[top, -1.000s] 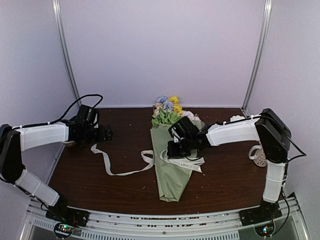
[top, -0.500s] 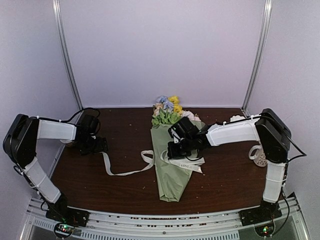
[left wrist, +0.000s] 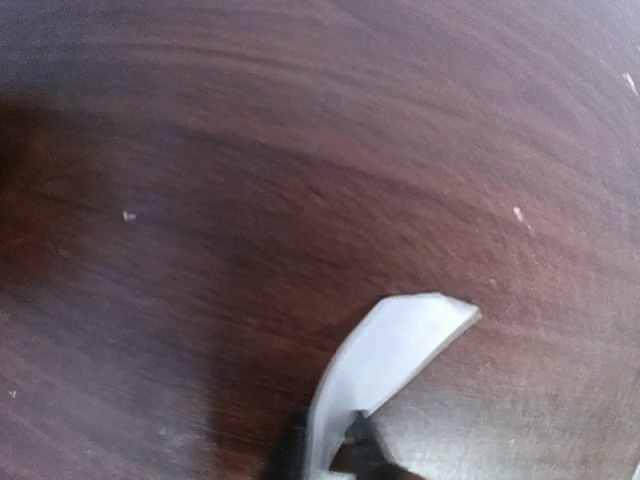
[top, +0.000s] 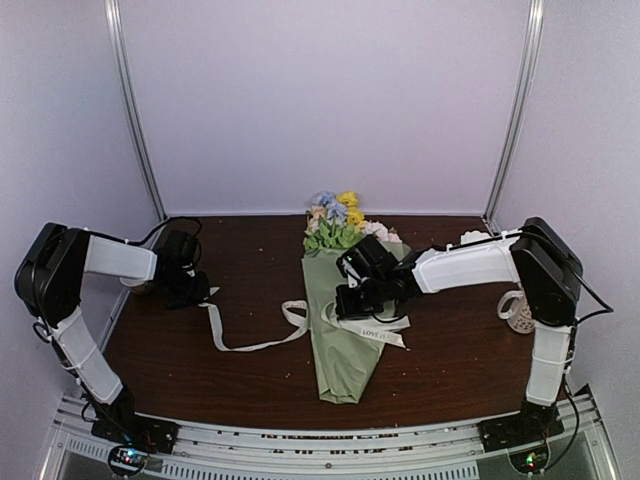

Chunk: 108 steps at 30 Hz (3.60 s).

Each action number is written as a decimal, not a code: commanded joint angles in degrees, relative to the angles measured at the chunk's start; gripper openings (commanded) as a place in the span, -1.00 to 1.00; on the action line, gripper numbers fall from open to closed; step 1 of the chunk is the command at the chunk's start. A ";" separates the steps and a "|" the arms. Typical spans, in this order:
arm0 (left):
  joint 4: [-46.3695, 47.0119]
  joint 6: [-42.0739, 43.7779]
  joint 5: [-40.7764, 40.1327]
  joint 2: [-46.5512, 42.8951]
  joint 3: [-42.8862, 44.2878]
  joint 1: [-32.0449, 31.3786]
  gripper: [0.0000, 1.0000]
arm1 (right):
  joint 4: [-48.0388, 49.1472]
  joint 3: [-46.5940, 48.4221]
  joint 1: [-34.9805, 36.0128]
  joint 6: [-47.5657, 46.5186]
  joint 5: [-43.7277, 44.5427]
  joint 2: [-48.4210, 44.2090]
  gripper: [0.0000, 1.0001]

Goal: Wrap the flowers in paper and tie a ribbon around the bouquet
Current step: Pick up the ribbon from the center of the board, then cross the ribbon over the folded bouquet.

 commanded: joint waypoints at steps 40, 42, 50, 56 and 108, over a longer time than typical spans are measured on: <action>22.88 13.77 27.37 -0.74 14.79 -34.42 -1.00 | 20.97 -9.33 -4.21 14.69 -6.56 -9.22 -0.36; 22.52 13.16 26.63 1.66 16.07 -34.41 -1.00 | 21.36 -9.85 -4.43 15.11 -6.79 -9.25 -0.36; 21.94 11.68 23.81 7.60 17.67 -34.41 -1.00 | 22.27 -11.50 -6.20 15.99 -6.50 -11.30 -0.34; 19.68 13.04 22.24 11.45 19.73 -34.34 -1.00 | 21.64 -12.41 -7.01 15.36 -5.30 -14.31 -0.34; 16.36 15.60 21.50 14.06 21.86 -34.29 -1.00 | 12.82 -16.75 -6.74 6.59 -10.22 -17.11 -0.80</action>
